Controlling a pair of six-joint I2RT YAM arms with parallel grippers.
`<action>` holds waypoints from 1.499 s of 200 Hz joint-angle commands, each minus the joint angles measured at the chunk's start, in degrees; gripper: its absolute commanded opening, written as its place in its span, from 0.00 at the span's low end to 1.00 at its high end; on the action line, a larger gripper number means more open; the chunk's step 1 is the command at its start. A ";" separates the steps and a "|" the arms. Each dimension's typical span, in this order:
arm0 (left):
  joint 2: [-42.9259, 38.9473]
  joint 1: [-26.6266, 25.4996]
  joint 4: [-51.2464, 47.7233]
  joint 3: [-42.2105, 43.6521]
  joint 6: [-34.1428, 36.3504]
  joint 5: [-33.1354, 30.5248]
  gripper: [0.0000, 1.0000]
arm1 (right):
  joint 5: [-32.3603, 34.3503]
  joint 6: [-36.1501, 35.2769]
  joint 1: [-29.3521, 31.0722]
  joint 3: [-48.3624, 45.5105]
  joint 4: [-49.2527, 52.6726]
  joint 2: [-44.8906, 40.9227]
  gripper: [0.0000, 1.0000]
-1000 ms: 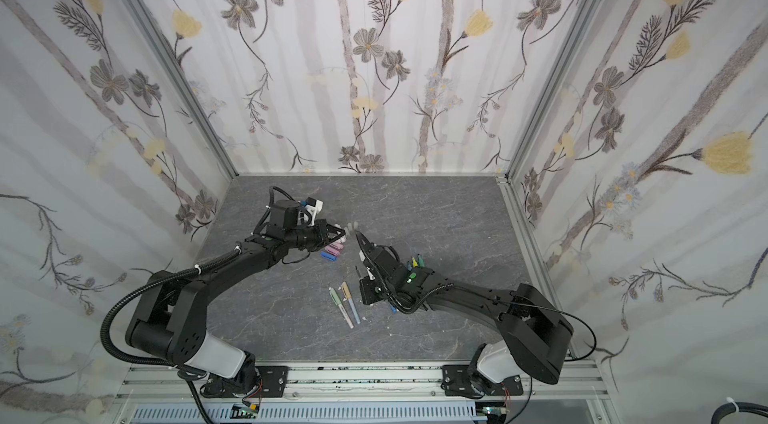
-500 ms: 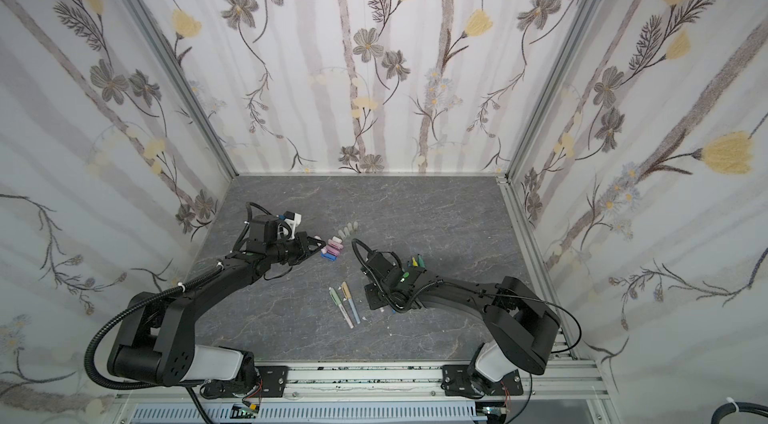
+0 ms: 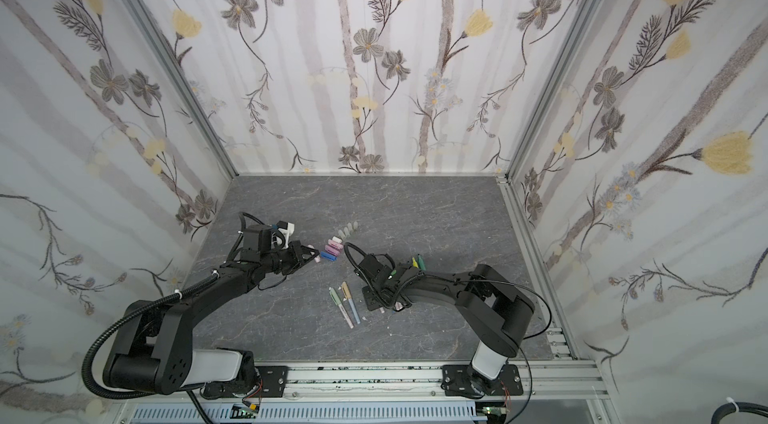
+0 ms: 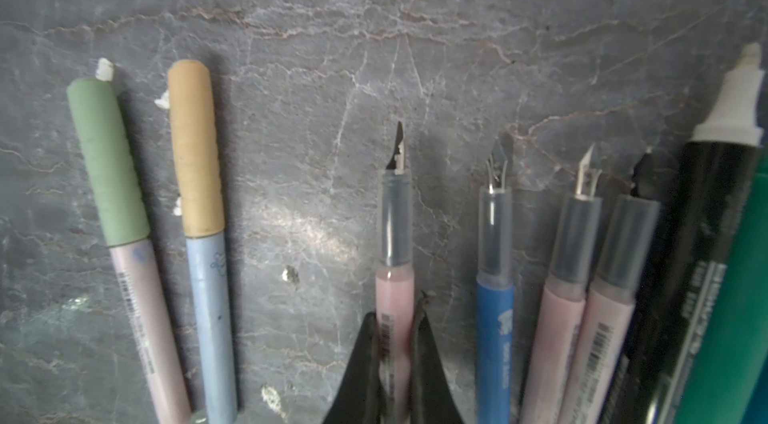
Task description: Open the pen caps
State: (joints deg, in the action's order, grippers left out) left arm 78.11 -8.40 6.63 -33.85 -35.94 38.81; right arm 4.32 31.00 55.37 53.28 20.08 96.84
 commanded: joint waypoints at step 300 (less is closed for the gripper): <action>1.62 0.01 7.16 7.42 -4.93 -4.35 0.00 | 9.13 0.46 0.35 1.84 5.72 0.19 0.22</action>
State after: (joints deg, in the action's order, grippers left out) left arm 79.72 -8.47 12.23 -26.33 -40.53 34.54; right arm 11.73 31.44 55.55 54.96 24.75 97.01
